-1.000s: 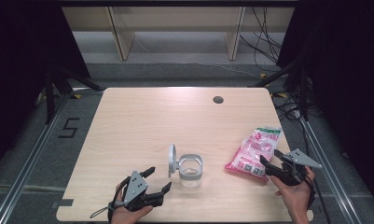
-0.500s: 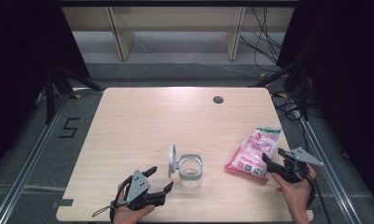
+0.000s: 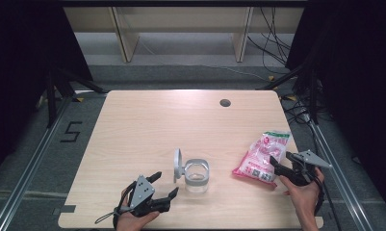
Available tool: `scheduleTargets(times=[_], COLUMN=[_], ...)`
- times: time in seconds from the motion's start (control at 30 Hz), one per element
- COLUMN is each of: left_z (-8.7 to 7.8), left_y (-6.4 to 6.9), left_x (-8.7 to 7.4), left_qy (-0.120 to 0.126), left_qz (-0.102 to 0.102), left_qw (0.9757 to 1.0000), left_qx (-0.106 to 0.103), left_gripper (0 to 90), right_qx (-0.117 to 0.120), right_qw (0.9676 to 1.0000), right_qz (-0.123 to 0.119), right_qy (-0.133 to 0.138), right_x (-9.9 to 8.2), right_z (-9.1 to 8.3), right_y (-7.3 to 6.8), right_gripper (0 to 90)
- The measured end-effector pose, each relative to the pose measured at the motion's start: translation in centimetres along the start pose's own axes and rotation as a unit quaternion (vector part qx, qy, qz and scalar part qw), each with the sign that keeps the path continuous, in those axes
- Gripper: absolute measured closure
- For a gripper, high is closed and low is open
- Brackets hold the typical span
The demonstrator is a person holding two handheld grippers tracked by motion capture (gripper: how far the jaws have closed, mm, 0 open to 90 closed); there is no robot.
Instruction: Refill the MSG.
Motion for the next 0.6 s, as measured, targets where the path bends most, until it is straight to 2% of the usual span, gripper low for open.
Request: scheduleTargets(times=[0.03,0.07,0.1,0.13,0.17,0.2,0.23,0.27,0.3,0.33,0.37,0.4,0.43,0.47,0.5,0.57,0.6], left_z=[0.0,0.0,-0.1,-0.1,-0.1,-0.1,-0.1,0.0,-0.1,-0.1,-0.1,-0.2,-0.2,-0.1,0.0,-0.1,0.0], left_y=[0.0,0.1,-0.1,-0.1,-0.1,0.0,0.0,0.3,0.2,0.2,0.1,0.1,0.2,0.2,0.2,0.2,0.2], left_x=[0.0,-0.1,-0.1,-0.1,-0.1,-0.2,-0.2,-0.3,-0.2,-0.3,-0.3,-0.4,-0.6,-0.7,-0.7,-0.6,-0.6], left_qy=[-0.001,-0.001,-0.005,-0.007,-0.007,-0.008,-0.011,-0.008,-0.009,-0.009,-0.008,-0.012,-0.015,-0.013,-0.012,-0.01,-0.009], left_qz=[-0.002,-0.011,0.0,-0.004,-0.002,-0.005,0.001,-0.018,-0.004,-0.004,-0.004,-0.001,-0.011,-0.013,-0.02,-0.02,-0.021], left_qw=[1.0,0.9999,1.0,1.0,1.0,0.9999,0.9999,0.9998,0.9999,0.9999,0.9999,0.9999,0.9998,0.9998,0.9997,0.9998,0.9997], left_qx=[0.0,0.001,0.005,0.005,0.005,0.003,0.001,-0.005,-0.009,-0.006,-0.004,0.0,0.001,-0.004,-0.002,0.0,-0.002], left_gripper=[23.2,23.3,23.3,23.3,23.3,23.4,23.4,23.3,23.3,23.2,22.9,22.8,22.8,22.8,22.7,22.7,22.7], right_qx=[0.003,0.007,0.006,0.003,0.0,0.004,-0.003,0.001,0.0,0.003,-0.003,0.0,0.003,0.004,-0.002,0.008,0.004], right_qw=[1.0,0.9998,1.0,0.9999,1.0,0.9997,0.9999,0.9995,0.9999,0.9998,0.9999,0.9998,0.9991,0.9997,0.9998,0.9993,0.9989], right_qz=[-0.008,0.018,-0.007,0.013,0.002,0.025,0.014,0.033,0.01,0.019,0.014,0.017,0.042,0.023,0.016,0.033,0.043], right_qy=[0.002,0.0,0.004,-0.006,-0.001,-0.007,-0.003,-0.005,0.001,-0.002,-0.005,0.001,-0.007,-0.007,-0.016,-0.016,-0.019], right_x=[0.0,0.1,0.1,0.1,0.1,0.2,0.2,0.3,0.2,0.2,0.0,0.1,0.0,0.0,-0.1,0.0,-0.1], right_z=[0.2,0.1,0.3,0.4,0.5,0.5,0.7,0.7,1.0,1.1,1.3,1.6,1.5,1.9,2.0,2.3,2.5], right_y=[0.1,-0.2,0.2,-0.1,0.2,0.0,0.3,0.2,0.7,0.7,1.0,1.2,0.9,1.2,1.4,1.3,1.3], right_gripper=[32.1,32.1,32.1,32.0,32.0,32.0,31.9,31.8,31.8,31.7,31.7,31.7,31.7,31.4,31.1,31.1,31.2])
Point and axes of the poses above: each handheld gripper's, and its own axes: z roughly forward along the jaws, x roughly out of its top, y roughly to its right, the point moved 6 cm from there along z, roughly forward along the jaws, and after that the axes turned 14 degrees about -z, right-handed, at the moved point
